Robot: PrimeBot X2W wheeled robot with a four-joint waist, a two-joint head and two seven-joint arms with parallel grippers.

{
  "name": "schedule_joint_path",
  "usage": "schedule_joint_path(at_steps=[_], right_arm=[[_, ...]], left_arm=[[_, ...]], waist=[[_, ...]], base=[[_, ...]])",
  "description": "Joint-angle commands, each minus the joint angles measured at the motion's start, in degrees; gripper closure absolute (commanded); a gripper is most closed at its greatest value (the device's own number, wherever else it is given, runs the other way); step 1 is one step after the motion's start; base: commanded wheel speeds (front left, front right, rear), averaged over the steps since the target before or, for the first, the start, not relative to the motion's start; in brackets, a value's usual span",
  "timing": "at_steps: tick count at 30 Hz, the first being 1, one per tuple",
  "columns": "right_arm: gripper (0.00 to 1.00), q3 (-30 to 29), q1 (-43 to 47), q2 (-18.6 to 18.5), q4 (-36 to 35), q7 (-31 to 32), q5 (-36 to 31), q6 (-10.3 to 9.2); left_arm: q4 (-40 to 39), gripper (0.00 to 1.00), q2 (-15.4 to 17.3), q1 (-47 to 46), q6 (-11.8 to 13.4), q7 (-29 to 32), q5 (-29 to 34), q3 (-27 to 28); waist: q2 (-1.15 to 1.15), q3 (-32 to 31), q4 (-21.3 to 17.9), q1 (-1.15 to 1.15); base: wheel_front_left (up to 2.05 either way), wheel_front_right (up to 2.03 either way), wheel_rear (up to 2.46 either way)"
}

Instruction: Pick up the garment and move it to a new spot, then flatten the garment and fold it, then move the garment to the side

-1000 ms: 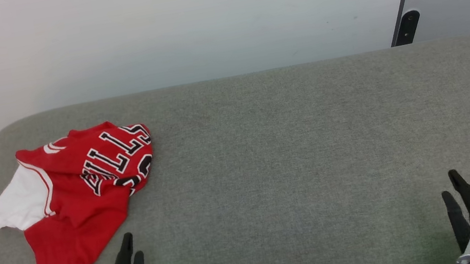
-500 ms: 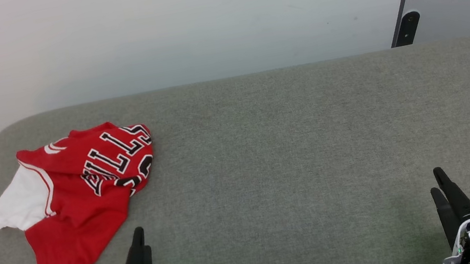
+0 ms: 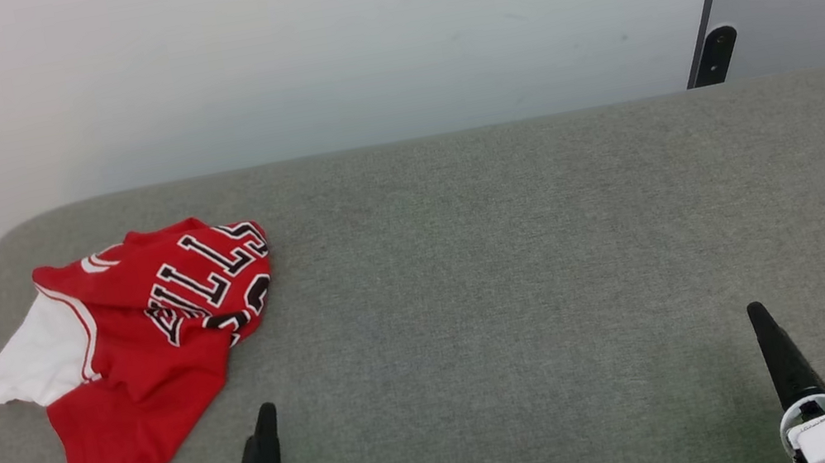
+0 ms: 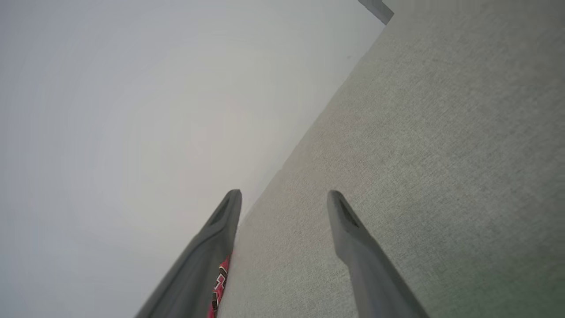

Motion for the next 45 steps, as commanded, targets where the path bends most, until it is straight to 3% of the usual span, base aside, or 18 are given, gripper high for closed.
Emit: schedule_joint_path(at_steps=[1, 12, 45], right_arm=[[0.00, -0.18, -0.09, -0.27, -1.45, -0.59, -3.61, 0.05], [0.00, -0.55, 1.23, -0.32, -3.29, -2.81, -21.96, 0.05], [0.00, -3.07, 4.36, -0.42, -7.32, -8.13, -46.14, 0.05]], left_arm=[[-1.25, 0.00, 0.58, -0.35, 0.35, -0.52, 3.38, -0.56], [-4.49, 0.00, 2.43, 1.21, 2.43, -2.73, 19.60, -1.96], [-12.64, 0.00, 1.60, 6.70, 1.79, -8.07, 43.24, -0.68]], waist=[[0.00, -0.06, -0.01, 0.00], [0.00, -0.42, -0.12, 0.00], [0.00, -1.35, 0.19, 0.00]], base=[[0.00, 0.00, 0.00], [0.00, 0.00, 0.00], [0.00, 0.00, 0.00]])
